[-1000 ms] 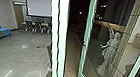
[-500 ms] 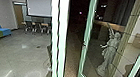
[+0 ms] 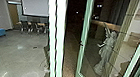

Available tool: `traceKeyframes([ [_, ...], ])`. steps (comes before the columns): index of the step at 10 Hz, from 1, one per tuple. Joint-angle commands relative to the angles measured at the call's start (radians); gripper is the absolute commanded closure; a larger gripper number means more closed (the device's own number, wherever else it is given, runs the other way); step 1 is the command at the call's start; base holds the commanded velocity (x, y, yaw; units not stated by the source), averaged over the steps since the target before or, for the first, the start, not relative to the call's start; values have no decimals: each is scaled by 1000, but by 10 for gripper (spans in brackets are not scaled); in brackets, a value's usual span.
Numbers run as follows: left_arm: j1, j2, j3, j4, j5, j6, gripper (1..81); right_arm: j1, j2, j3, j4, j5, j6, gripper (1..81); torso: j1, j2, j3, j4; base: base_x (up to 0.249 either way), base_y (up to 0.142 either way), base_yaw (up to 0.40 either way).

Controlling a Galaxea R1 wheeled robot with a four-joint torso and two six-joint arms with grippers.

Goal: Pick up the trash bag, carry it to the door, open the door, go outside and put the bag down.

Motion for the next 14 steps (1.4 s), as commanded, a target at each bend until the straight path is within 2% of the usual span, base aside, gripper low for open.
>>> traceKeyframes([
  [1,-55,-7,-4,7,57,3,811,60,5,9,-6,-29,2,10,0,0,0,95,0,0,-177],
  [2,-55,-7,-4,9,57,3,811,62,5,9,-6,-29,2,10,0,0,-24,122,0,0,-178],
  [5,-57,-9,-4,7,57,3,811,60,5,9,-6,-29,2,10,0,0,-42,226,0,0,-182],
  [6,-57,-9,-2,7,59,3,811,60,5,9,-6,-29,2,10,0,0,-22,165,0,0,-192],
  [7,-57,-9,-2,7,59,3,811,60,5,9,-6,-29,3,10,0,0,-26,197,0,0,-194],
  [8,-57,-10,-2,7,59,3,811,62,5,9,-6,-29,3,10,0,0,-29,217,0,0,-198],
  [9,-57,-10,-4,7,59,3,811,63,5,9,-6,-29,3,10,0,0,-30,223,0,0,-204],
  [14,-61,-9,-2,7,70,3,811,60,7,9,-8,-29,3,10,0,0,-30,223,0,0,-195],
])
